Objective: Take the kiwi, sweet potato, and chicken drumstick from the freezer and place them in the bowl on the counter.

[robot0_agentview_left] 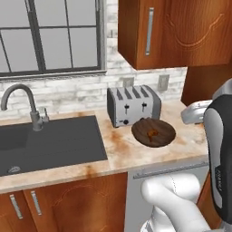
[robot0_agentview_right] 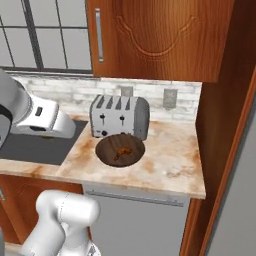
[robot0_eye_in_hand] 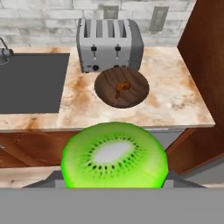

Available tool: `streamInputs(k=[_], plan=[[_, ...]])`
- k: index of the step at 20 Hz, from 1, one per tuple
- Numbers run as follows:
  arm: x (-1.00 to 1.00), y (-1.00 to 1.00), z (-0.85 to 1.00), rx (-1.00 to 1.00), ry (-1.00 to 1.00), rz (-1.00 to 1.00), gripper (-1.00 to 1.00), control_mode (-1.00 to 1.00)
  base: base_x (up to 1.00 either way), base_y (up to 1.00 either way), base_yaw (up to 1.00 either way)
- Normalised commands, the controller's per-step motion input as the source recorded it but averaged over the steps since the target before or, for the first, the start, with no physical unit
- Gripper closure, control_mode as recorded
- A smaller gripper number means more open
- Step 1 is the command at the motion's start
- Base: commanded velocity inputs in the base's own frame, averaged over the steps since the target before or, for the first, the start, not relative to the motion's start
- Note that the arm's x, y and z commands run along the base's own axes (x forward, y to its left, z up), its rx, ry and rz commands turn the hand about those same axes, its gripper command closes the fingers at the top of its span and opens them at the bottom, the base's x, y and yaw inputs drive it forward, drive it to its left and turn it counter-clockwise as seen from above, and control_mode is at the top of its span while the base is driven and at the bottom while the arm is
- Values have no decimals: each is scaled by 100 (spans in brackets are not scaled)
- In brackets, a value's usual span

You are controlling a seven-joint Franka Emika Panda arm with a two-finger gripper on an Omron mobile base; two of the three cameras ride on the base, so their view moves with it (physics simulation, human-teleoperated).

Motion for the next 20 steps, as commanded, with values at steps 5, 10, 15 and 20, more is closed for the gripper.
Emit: streamInputs(k=[5, 10, 15, 20], plan=[[0, 0, 0, 0, 0, 0, 100, 100, 55, -18, -1], [0, 0, 0, 0, 0, 0, 100, 100, 51, -10, 0], [49, 0, -56, 0, 0, 0, 100, -100, 10, -1, 0], [69, -15, -100, 3, 2, 0, 100, -100, 0, 0, 0]])
